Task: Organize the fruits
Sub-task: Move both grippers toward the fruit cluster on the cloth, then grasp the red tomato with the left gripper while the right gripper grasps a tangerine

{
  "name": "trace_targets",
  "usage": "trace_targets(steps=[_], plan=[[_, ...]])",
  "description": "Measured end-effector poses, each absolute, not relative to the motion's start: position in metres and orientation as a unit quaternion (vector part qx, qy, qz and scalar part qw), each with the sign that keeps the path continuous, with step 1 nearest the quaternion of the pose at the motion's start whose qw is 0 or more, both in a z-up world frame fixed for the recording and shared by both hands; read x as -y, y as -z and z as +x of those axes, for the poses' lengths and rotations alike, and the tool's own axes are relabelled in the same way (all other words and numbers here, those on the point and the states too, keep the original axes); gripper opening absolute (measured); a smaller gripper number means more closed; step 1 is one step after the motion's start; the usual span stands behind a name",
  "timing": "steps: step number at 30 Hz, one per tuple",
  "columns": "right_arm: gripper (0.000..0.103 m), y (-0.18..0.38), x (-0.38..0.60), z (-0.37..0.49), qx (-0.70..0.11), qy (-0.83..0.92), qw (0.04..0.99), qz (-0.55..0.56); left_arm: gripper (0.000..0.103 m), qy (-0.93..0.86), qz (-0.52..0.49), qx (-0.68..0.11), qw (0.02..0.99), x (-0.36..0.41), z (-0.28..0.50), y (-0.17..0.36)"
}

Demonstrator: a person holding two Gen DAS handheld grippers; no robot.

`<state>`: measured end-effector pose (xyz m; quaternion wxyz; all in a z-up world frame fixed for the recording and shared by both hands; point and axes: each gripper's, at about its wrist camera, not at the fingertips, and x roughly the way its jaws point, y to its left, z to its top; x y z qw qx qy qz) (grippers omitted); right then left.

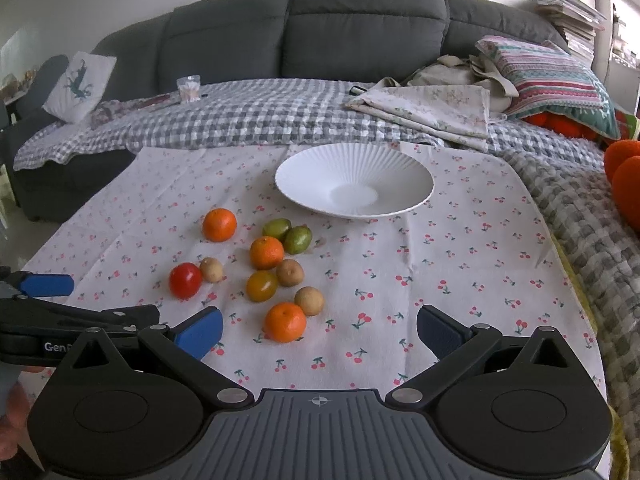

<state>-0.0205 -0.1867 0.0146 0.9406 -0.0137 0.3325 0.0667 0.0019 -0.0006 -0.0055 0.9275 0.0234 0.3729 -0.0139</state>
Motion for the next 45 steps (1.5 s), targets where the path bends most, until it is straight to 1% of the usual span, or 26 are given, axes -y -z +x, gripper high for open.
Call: trace_targets(steps=[2, 3, 6, 9, 11, 13, 15, 17, 19, 20, 21, 25, 26, 28, 30, 32, 34, 35, 37, 39, 40, 41, 42, 43, 45], plan=[[0.103, -0.016, 0.187, -0.018, -0.335, -0.075, 0.939, -0.01, 0.102, 0.017, 0.026, -0.375, 0.926, -0.002, 0.004, 0.005], [0.103, -0.017, 0.188, -0.016, -0.335, -0.08, 0.939, -0.004, 0.102, 0.022, 0.026, -0.362, 0.932, -0.003, 0.005, 0.004], [0.103, -0.019, 0.189, -0.001, -0.363, -0.099, 0.927, 0.001, 0.102, 0.016, 0.022, -0.363, 0.931, -0.014, 0.015, -0.002], [0.103, -0.025, 0.2, 0.013, -0.368, -0.114, 0.922, 0.043, 0.102, -0.001, 0.006, -0.365, 0.931, -0.027, 0.023, -0.005], [0.103, -0.028, 0.205, 0.021, -0.366, -0.127, 0.92, 0.057, 0.102, 0.002, -0.003, -0.384, 0.923, -0.032, 0.03, -0.006], [0.103, -0.031, 0.208, 0.028, -0.375, -0.133, 0.916, 0.056, 0.102, 0.006, -0.001, -0.381, 0.925, -0.034, 0.035, -0.007], [0.103, -0.033, 0.21, 0.036, -0.382, -0.143, 0.912, 0.053, 0.102, 0.009, 0.024, -0.377, 0.926, -0.029, 0.038, -0.006], [0.103, -0.03, 0.21, 0.043, -0.391, -0.147, 0.907, 0.049, 0.099, 0.031, 0.04, -0.38, 0.924, -0.021, 0.045, -0.002], [0.103, -0.024, 0.208, 0.049, -0.402, -0.159, 0.9, 0.054, 0.094, 0.057, 0.051, -0.392, 0.917, -0.015, 0.053, 0.004], [0.102, -0.018, 0.205, 0.053, -0.412, -0.166, 0.894, 0.05, 0.09, 0.067, 0.058, -0.398, 0.913, -0.012, 0.057, 0.008], [0.101, -0.014, 0.203, 0.056, -0.419, -0.175, 0.89, 0.047, 0.089, 0.078, 0.062, -0.401, 0.911, -0.009, 0.059, 0.012], [0.094, 0.005, 0.198, 0.069, -0.446, -0.194, 0.873, 0.032, 0.085, 0.098, 0.057, -0.421, 0.9, -0.007, 0.067, 0.025], [0.09, 0.01, 0.198, 0.071, -0.454, -0.196, 0.868, 0.037, 0.082, 0.101, 0.058, -0.425, 0.898, -0.007, 0.069, 0.027], [0.086, 0.016, 0.2, 0.073, -0.466, -0.201, 0.861, 0.043, 0.079, 0.103, 0.062, -0.433, 0.893, -0.007, 0.071, 0.032], [0.083, 0.021, 0.198, 0.075, -0.47, -0.202, 0.858, 0.043, 0.077, 0.103, 0.074, -0.435, 0.891, -0.005, 0.073, 0.036], [0.072, 0.029, 0.192, 0.077, -0.478, -0.2, 0.855, 0.031, 0.074, 0.106, 0.081, -0.437, 0.889, -0.004, 0.077, 0.04], [0.066, 0.036, 0.185, 0.078, -0.484, -0.2, 0.851, 0.02, 0.071, 0.111, 0.083, -0.44, 0.887, -0.003, 0.078, 0.042], [0.064, 0.039, 0.183, 0.078, -0.489, -0.202, 0.849, 0.016, 0.07, 0.112, 0.089, -0.438, 0.887, -0.002, 0.08, 0.044], [0.064, 0.043, 0.178, 0.078, -0.49, -0.202, 0.848, 0.007, 0.068, 0.114, 0.099, -0.436, 0.887, 0.0, 0.082, 0.046], [0.062, 0.042, 0.173, 0.076, -0.481, -0.2, 0.853, -0.01, 0.058, 0.117, 0.106, -0.435, 0.887, 0.003, 0.084, 0.048], [0.058, 0.042, 0.172, 0.077, -0.479, -0.199, 0.855, -0.011, 0.054, 0.119, 0.108, -0.435, 0.886, 0.003, 0.085, 0.05], [0.054, 0.042, 0.171, 0.077, -0.478, -0.198, 0.856, -0.01, 0.049, 0.122, 0.108, -0.437, 0.885, 0.003, 0.086, 0.051], [0.051, 0.042, 0.17, 0.077, -0.475, -0.197, 0.857, -0.012, 0.046, 0.124, 0.106, -0.438, 0.884, 0.003, 0.086, 0.051], [0.046, 0.042, 0.168, 0.077, -0.474, -0.195, 0.859, -0.015, 0.045, 0.127, 0.103, -0.437, 0.884, 0.002, 0.086, 0.051], [0.042, 0.041, 0.167, 0.077, -0.469, -0.192, 0.862, -0.024, 0.035, 0.132, 0.104, -0.432, 0.886, 0.003, 0.085, 0.05]])
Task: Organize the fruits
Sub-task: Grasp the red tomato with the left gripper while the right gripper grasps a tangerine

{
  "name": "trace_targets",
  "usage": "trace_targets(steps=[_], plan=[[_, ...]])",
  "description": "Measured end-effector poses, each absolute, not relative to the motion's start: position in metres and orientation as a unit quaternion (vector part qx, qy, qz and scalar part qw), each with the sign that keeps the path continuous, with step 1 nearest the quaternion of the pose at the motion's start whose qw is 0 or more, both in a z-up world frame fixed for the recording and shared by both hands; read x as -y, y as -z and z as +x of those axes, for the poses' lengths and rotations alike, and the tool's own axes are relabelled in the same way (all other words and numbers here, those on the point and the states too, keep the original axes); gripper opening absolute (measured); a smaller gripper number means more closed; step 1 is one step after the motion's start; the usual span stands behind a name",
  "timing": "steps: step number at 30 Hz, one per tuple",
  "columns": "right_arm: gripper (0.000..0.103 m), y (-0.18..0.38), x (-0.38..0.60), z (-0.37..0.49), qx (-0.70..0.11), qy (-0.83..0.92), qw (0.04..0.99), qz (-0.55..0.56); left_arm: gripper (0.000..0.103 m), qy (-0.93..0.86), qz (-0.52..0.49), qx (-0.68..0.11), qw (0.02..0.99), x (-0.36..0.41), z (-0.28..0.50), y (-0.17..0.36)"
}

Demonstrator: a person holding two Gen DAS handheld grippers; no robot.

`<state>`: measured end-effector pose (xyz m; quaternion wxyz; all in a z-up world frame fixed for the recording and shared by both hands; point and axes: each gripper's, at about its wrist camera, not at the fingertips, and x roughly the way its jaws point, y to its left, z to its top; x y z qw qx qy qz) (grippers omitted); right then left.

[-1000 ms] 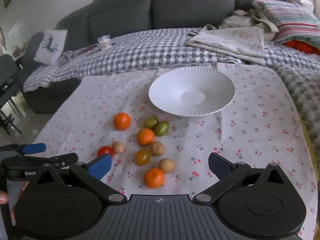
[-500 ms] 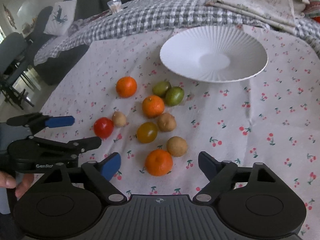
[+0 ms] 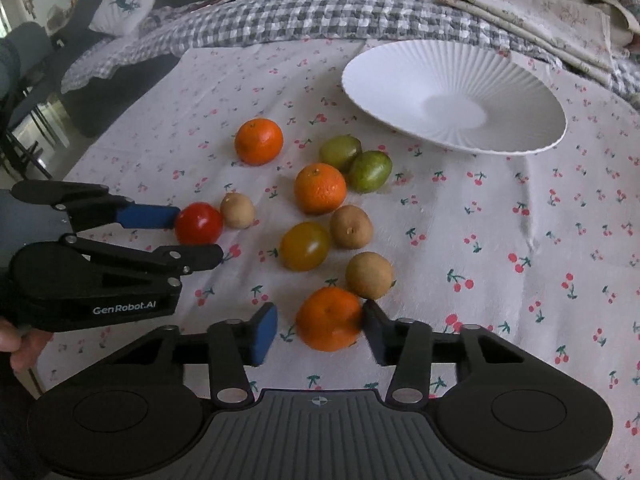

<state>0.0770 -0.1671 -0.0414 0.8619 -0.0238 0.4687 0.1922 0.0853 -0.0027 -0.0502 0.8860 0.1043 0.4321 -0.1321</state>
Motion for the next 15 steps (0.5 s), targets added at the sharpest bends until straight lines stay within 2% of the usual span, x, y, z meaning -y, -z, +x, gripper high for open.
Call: trace_targets(steps=[3, 15], plan=[[0.035, 0.042, 0.167, 0.076, -0.465, -0.187, 0.865, -0.032, 0.032, 0.137, 0.105, -0.427, 0.888, 0.004, 0.084, 0.05], [0.034, 0.033, 0.166, 0.062, -0.447, -0.202, 0.87, -0.042, 0.032, 0.144, 0.074, -0.403, 0.901, -0.009, 0.073, 0.029]])
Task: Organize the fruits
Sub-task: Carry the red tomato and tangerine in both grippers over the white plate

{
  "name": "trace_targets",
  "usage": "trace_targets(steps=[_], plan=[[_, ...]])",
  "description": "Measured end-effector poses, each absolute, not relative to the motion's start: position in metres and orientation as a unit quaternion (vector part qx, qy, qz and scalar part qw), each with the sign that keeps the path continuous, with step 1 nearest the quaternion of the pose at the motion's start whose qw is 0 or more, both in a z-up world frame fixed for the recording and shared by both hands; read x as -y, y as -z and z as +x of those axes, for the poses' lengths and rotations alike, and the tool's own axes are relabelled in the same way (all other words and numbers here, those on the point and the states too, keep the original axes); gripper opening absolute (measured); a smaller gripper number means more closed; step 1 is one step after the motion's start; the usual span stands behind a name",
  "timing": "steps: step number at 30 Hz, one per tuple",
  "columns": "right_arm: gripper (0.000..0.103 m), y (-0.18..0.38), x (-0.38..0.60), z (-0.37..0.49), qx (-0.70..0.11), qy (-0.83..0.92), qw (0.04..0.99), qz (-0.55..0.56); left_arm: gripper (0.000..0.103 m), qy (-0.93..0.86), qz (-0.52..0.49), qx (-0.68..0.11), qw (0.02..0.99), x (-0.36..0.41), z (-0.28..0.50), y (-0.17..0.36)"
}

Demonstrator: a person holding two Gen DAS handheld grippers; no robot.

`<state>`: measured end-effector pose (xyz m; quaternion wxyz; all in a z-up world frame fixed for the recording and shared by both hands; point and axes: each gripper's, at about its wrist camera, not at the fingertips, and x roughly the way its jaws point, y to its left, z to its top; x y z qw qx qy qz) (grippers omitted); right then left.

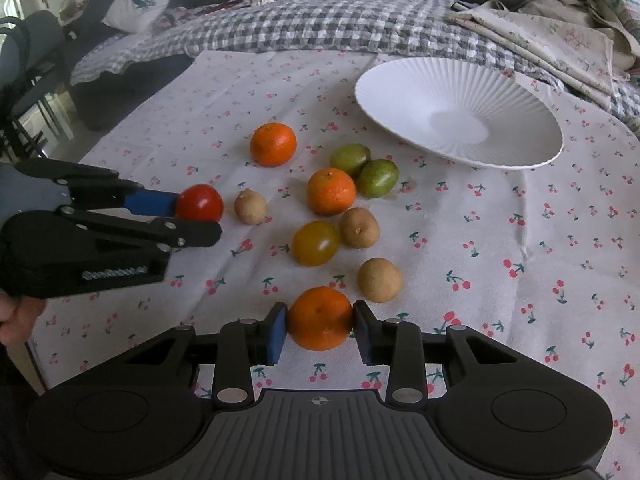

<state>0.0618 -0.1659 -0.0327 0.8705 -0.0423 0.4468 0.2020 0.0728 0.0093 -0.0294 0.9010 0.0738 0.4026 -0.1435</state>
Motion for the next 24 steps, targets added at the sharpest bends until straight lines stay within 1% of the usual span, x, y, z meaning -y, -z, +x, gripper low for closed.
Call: trace_targets(steps=[9, 17, 24], plan=[[0.034, 0.01, 0.186, 0.068, -0.421, -0.189, 0.887, -0.011, 0.032, 0.129, 0.051, -0.375, 0.917, -0.014, 0.079, 0.007], [0.034, -0.012, 0.214, 0.085, -0.396, -0.158, 0.904, 0.026, 0.032, 0.128, 0.022, -0.368, 0.921, -0.005, 0.096, -0.011], [0.034, -0.022, 0.241, 0.105, -0.379, -0.123, 0.916, 0.046, 0.032, 0.132, 0.02, -0.373, 0.918, 0.017, 0.125, -0.014]])
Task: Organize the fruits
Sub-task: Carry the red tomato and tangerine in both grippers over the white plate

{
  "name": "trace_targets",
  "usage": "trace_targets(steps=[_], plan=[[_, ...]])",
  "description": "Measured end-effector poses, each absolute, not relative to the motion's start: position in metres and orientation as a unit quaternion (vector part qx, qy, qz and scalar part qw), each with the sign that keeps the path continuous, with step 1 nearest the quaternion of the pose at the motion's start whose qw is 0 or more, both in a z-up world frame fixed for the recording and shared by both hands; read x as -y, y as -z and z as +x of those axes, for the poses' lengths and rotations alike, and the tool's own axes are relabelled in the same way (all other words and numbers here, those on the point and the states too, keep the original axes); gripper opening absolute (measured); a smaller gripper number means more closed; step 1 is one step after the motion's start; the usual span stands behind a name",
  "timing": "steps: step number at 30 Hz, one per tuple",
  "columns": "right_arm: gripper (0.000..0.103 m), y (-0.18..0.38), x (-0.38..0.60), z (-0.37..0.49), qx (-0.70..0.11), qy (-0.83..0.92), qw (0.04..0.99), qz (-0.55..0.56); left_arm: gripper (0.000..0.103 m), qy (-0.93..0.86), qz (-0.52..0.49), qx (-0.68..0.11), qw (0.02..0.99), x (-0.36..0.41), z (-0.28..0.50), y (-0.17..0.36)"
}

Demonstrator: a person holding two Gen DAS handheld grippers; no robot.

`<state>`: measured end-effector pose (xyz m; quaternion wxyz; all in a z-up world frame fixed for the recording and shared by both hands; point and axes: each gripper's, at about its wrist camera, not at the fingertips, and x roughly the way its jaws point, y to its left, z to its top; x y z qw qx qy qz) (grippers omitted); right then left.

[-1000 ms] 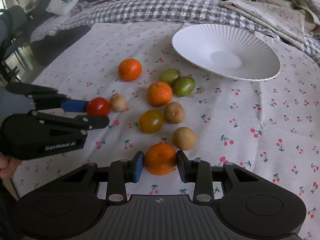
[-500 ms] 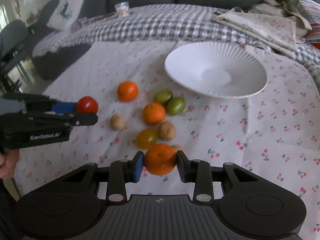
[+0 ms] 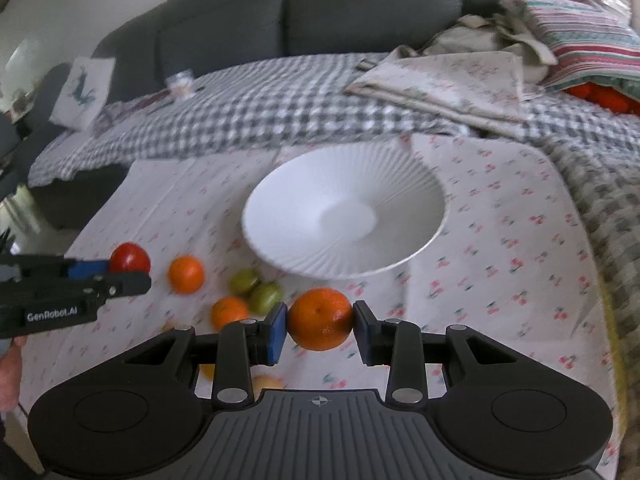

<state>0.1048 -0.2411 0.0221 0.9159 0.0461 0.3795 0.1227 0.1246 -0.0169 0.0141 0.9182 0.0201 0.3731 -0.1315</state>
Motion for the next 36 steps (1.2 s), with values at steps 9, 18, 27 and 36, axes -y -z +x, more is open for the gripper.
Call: trace_targets(steps=[9, 18, 27, 36], plan=[[0.034, -0.023, 0.262, 0.135, -0.369, -0.092, 0.923, 0.053, 0.032, 0.147, 0.037, -0.368, 0.917, 0.052, 0.163, -0.007], [0.034, -0.01, 0.255, 0.166, -0.368, -0.085, 0.926, 0.018, 0.032, 0.167, 0.074, -0.364, 0.913, 0.092, 0.194, 0.008], [0.035, 0.0, 0.247, 0.189, -0.364, -0.094, 0.927, 0.001, 0.032, 0.183, 0.082, -0.367, 0.908, 0.106, 0.213, 0.024], [0.035, 0.016, 0.239, 0.202, -0.369, -0.09, 0.925, -0.029, 0.032, 0.179, 0.093, -0.361, 0.91, 0.108, 0.221, 0.037]])
